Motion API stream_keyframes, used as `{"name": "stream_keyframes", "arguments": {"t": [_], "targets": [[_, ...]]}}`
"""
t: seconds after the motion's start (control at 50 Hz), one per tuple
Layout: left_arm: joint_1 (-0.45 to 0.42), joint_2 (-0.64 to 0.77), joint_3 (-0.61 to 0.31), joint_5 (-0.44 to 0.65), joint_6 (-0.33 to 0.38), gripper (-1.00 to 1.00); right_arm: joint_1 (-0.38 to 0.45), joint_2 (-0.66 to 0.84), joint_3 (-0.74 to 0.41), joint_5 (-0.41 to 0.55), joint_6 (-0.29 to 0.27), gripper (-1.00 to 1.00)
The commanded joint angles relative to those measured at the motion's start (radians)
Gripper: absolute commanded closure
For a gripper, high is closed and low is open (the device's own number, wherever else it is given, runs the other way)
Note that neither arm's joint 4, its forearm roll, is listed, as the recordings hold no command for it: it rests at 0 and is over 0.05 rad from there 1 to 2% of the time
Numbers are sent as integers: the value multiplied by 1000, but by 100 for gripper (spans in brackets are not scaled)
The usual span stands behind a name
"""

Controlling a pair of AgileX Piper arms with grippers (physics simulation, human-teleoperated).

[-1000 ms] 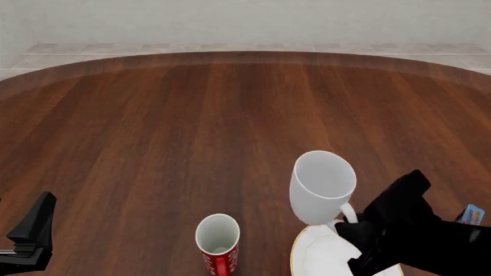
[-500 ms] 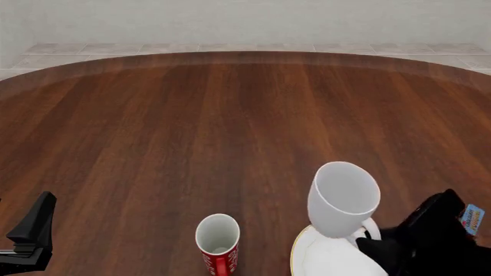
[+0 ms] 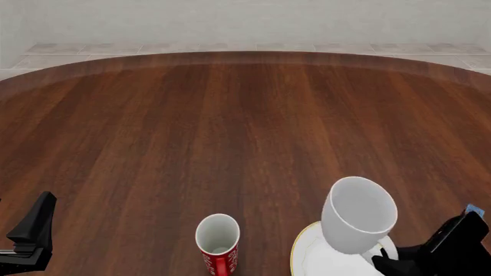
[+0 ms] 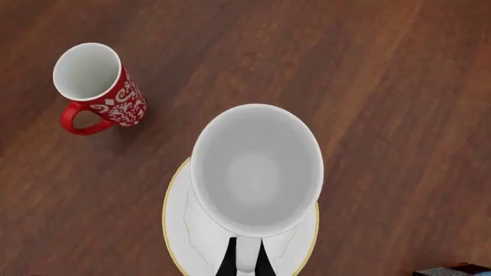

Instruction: Put the white mug on the plate.

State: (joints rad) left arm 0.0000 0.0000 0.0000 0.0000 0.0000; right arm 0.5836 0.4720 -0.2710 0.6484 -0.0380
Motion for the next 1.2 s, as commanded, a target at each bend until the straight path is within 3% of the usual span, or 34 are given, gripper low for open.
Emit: {"name": "stream_keyframes", "arguments": {"t": [0.02, 0.6, 1.1, 1.12, 1.2], "targets": [[0, 0, 0, 0, 0, -100, -2, -34, 38, 6, 10, 100], [0, 0, 0, 0, 0, -100, 4, -58, 82, 10, 29, 100], [0, 0, 0, 0, 0, -100, 19, 12, 113, -78, 44, 100], [0, 0, 0, 0, 0, -100, 27, 52, 130, -127, 53, 100], [0, 0, 0, 0, 0, -100, 33, 77, 140, -157, 60, 100]]}}
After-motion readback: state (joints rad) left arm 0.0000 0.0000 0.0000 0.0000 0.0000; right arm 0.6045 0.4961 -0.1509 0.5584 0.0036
